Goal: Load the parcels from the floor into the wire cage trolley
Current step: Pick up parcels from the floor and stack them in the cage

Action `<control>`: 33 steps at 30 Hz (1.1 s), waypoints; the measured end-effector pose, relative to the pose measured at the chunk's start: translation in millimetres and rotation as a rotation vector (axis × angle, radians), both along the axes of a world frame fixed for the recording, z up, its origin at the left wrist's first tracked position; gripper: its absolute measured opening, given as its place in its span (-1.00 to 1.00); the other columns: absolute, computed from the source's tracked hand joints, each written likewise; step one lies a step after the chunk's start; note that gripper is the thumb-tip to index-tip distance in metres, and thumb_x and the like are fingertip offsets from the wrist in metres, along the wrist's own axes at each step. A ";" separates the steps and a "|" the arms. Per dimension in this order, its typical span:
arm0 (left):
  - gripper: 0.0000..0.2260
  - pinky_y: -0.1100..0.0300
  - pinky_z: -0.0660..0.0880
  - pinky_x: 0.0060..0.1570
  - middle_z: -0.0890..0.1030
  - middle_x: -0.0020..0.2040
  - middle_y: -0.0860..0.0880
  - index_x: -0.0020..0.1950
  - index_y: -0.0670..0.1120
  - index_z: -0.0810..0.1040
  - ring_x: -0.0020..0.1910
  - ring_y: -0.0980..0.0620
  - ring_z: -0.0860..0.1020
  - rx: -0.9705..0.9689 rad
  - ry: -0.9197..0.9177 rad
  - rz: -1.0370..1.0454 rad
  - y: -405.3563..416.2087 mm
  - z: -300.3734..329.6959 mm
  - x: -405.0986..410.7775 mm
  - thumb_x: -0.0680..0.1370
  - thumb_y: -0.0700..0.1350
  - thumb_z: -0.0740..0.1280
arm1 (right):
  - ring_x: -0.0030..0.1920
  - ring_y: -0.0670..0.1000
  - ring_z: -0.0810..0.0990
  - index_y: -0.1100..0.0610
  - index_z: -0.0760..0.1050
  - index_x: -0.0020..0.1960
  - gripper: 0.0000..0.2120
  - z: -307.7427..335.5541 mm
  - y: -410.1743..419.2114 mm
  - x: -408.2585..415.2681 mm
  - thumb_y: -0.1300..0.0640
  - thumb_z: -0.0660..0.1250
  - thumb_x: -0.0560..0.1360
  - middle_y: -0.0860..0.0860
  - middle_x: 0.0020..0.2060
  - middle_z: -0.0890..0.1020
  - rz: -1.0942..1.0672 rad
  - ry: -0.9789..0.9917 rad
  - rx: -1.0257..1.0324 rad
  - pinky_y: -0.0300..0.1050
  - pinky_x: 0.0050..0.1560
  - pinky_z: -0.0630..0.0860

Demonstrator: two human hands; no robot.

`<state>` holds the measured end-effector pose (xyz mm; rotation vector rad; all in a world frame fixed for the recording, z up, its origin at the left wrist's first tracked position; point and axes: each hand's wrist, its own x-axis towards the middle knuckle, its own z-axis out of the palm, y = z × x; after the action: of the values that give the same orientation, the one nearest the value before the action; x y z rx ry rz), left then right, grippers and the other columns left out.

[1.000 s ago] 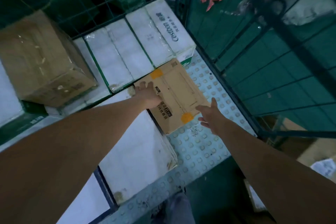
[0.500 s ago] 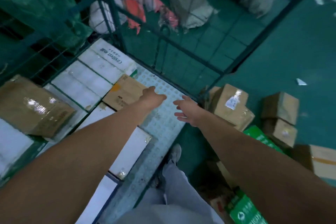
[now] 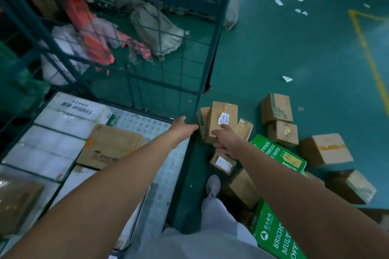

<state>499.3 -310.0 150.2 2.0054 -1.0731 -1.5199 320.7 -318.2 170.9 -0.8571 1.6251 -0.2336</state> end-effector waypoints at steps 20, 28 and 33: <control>-0.31 0.15 0.27 0.34 0.23 0.62 -0.10 0.67 -0.08 0.08 0.55 -0.12 0.28 0.325 -0.119 -0.160 -206.6 -124.0 -175.4 0.63 0.03 0.33 | 0.07 0.07 0.57 0.17 0.36 0.49 -0.58 -147.2 -195.1 -227.9 0.17 0.26 0.65 0.12 0.21 0.54 -0.165 -0.022 0.147 -0.09 0.02 0.58; -0.31 0.04 0.26 0.45 0.19 0.64 -0.10 0.67 -0.05 0.06 0.56 -0.14 0.26 0.421 -0.126 -0.131 -264.8 -218.2 -188.0 0.63 0.03 0.32 | 0.19 0.18 0.60 0.11 0.44 0.41 -0.65 -235.7 -252.9 -241.8 0.09 0.29 0.65 0.14 0.12 0.59 -0.055 0.057 0.238 0.10 0.23 0.58; -0.42 0.13 0.35 0.27 0.34 0.53 -0.09 0.63 -0.12 0.17 0.34 -0.03 0.39 0.435 -0.109 -0.121 -296.3 -300.1 -188.5 0.67 -0.05 0.30 | 0.16 0.19 0.61 0.12 0.41 0.46 -0.58 -319.7 -274.9 -239.8 0.07 0.31 0.64 0.14 0.22 0.56 -0.006 0.086 0.274 0.08 0.18 0.61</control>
<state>310.8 -606.3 -149.9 2.3699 -0.9836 -1.8535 81.0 -593.1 -148.8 -0.6599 1.6928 0.0235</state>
